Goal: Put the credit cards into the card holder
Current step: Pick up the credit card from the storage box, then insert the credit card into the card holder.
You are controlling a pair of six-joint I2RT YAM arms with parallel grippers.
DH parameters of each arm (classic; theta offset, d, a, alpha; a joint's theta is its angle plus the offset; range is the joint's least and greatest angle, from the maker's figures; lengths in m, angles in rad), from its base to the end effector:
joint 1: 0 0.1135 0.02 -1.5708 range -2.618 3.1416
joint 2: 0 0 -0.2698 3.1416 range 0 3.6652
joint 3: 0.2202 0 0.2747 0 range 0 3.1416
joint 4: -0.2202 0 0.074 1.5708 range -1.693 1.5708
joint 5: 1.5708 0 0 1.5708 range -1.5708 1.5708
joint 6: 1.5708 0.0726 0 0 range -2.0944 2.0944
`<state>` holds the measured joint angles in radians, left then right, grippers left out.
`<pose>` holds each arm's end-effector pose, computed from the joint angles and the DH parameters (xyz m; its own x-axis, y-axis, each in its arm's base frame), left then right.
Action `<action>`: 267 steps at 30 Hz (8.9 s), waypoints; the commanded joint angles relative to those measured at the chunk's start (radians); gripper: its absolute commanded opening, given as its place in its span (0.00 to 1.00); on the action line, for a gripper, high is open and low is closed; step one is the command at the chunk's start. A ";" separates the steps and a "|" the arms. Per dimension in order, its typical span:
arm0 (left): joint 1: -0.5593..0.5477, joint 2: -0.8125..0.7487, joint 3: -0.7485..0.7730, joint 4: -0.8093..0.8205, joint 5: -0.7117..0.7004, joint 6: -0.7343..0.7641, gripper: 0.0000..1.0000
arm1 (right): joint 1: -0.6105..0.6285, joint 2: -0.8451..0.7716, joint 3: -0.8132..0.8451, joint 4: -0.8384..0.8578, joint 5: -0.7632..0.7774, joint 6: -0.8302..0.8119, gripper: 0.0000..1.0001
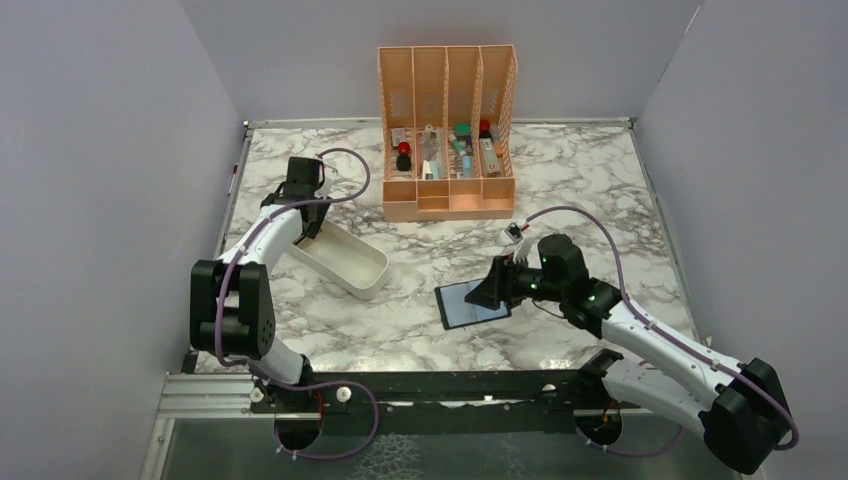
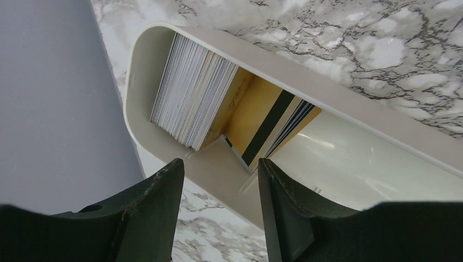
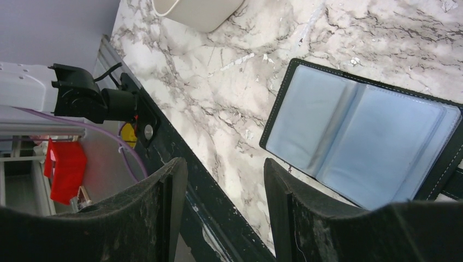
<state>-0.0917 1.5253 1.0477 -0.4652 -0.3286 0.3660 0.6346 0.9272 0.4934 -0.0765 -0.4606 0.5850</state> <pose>0.3579 -0.0094 0.1976 -0.7890 0.4127 -0.4552 0.1930 0.8698 0.4541 0.1805 0.1729 0.2032 -0.7937 0.0300 -0.6076 -0.4860 0.5696 0.6629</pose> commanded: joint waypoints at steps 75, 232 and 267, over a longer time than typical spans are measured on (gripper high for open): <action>-0.043 0.050 0.094 0.086 0.036 0.056 0.00 | 0.002 -0.004 0.038 -0.010 -0.017 -0.003 0.59; -0.719 0.148 -0.416 0.903 0.606 -1.386 0.00 | 0.020 0.348 -0.010 -0.172 0.573 0.170 0.28; -0.762 0.245 -0.420 0.984 0.526 -1.403 0.00 | 0.020 0.281 -0.050 -0.149 0.496 0.196 0.20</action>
<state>-0.8280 1.7382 0.6235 0.5522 0.2676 -1.0550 0.6525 1.2041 0.4831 -0.2241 0.1120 0.7586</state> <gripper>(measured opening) 0.008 0.204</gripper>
